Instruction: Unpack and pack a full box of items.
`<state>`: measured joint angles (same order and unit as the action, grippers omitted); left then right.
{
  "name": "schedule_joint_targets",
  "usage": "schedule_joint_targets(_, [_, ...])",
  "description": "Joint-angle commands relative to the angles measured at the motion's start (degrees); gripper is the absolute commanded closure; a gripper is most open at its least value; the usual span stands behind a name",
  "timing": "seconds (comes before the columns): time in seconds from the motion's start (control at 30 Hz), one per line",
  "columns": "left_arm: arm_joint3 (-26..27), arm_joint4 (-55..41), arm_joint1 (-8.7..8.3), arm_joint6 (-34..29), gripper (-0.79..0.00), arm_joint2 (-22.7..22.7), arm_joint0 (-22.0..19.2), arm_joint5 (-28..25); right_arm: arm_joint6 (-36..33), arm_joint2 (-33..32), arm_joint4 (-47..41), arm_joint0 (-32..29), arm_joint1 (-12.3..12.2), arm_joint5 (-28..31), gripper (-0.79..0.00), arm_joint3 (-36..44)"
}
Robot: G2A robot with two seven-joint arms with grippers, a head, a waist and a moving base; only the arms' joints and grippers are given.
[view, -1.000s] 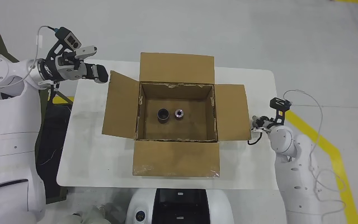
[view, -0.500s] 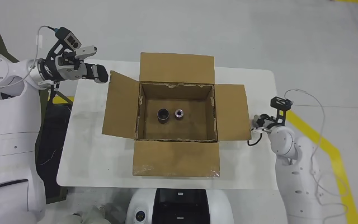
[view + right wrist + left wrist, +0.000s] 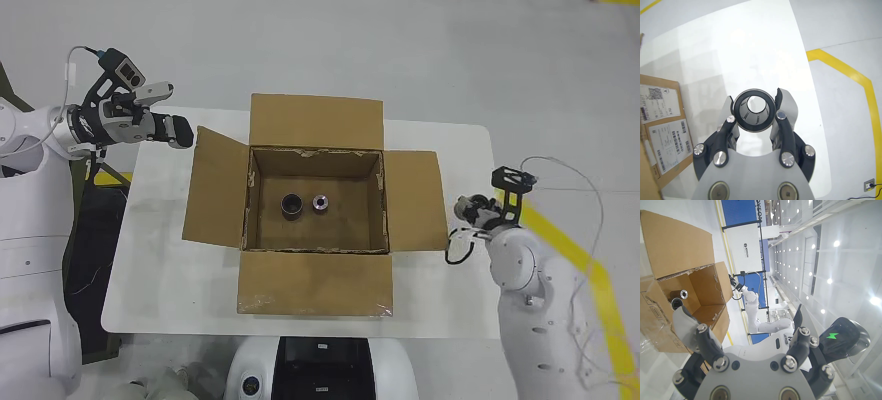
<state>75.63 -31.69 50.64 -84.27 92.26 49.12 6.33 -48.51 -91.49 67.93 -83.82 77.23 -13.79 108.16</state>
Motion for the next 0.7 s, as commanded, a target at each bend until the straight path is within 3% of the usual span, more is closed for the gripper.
schedule_joint_targets(0.0, [0.0,0.0,0.0,0.0,-0.785,0.0,0.0,0.0,0.1,0.0,0.8,-0.6,-0.1,-0.3,0.0,2.0])
schedule_joint_targets(0.67, [0.0,0.0,0.0,0.0,-0.785,0.0,0.0,0.0,1.5,3.1,0.1,-0.7,-0.2,0.9,0.0,18.1])
